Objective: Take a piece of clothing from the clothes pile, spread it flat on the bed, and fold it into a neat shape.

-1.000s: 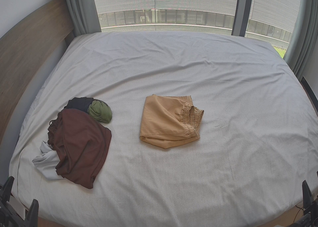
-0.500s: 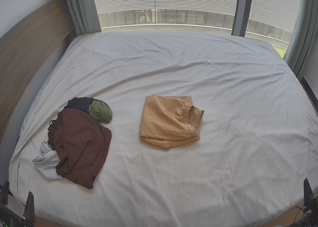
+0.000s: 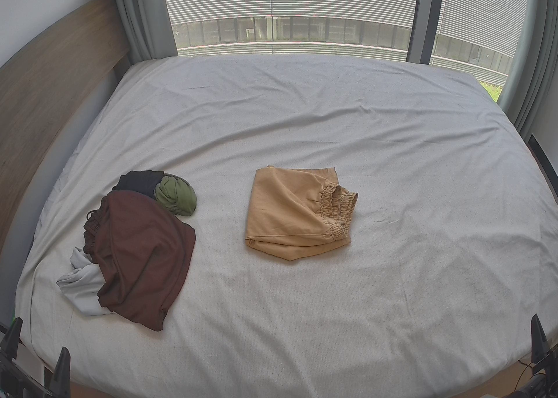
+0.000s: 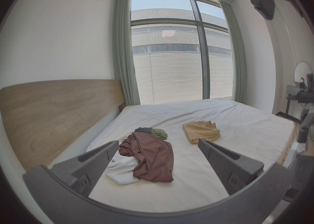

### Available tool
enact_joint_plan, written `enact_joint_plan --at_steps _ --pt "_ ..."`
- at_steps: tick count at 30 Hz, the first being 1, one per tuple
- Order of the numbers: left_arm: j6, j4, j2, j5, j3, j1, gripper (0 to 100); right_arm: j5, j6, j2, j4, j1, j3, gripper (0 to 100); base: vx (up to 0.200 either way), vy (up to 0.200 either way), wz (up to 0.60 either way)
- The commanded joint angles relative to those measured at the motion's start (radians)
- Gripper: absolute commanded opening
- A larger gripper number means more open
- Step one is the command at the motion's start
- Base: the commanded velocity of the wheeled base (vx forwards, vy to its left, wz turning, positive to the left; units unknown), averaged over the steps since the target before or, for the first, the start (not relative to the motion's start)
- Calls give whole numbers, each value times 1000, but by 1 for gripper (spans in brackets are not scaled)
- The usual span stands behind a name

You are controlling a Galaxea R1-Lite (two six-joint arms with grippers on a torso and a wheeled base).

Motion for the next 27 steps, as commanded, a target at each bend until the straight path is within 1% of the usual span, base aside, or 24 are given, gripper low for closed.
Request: enact_joint_plan --at_steps 1,2,5,6,7,9,11,12,14,15,18,19,22,27 --pt "26 -7 -16 -2 15 0 100 -3 -3 -11 -1 0 18 100 0 0 0" --pt "38 -9 -16 -5 16 0 100 0 -5 -11 45 0 18 100 0 0 0" --pt "29 -3 -15 12 15 -2 100 0 -8 -11 42 0 18 100 0 0 0" --pt "-13 11 -15 78 12 -2 100 2 -12 -11 44 0 18 100 0 0 0" --pt "-45 22 -15 113 8 0 100 2 -11 -11 44 0 18 100 0 0 0" --pt "-54 33 -15 144 4 0 100 2 -11 -11 44 1 18 100 0 0 0" --pt "-36 31 -16 149 4 0 100 2 -11 -11 44 1 18 100 0 0 0" --pt "-4 22 -16 139 7 0 100 2 -11 -11 44 1 18 100 0 0 0" --pt "3 25 -16 126 5 -2 100 2 -11 -11 44 1 18 100 0 0 0" --pt "-5 33 -15 110 2 -3 100 2 -11 -11 44 1 18 100 0 0 0" --pt "-80 54 -13 37 -2 -6 100 2 -11 -11 44 1 18 100 0 0 0" --pt "-99 62 -15 23 -5 -6 100 2 -9 -11 44 1 18 100 0 0 0" --pt "-123 68 -15 17 -7 -6 100 0 -9 -11 44 1 18 100 0 0 0" --pt "-86 30 -16 81 4 0 100 0 -8 -11 44 1 18 100 0 0 0"
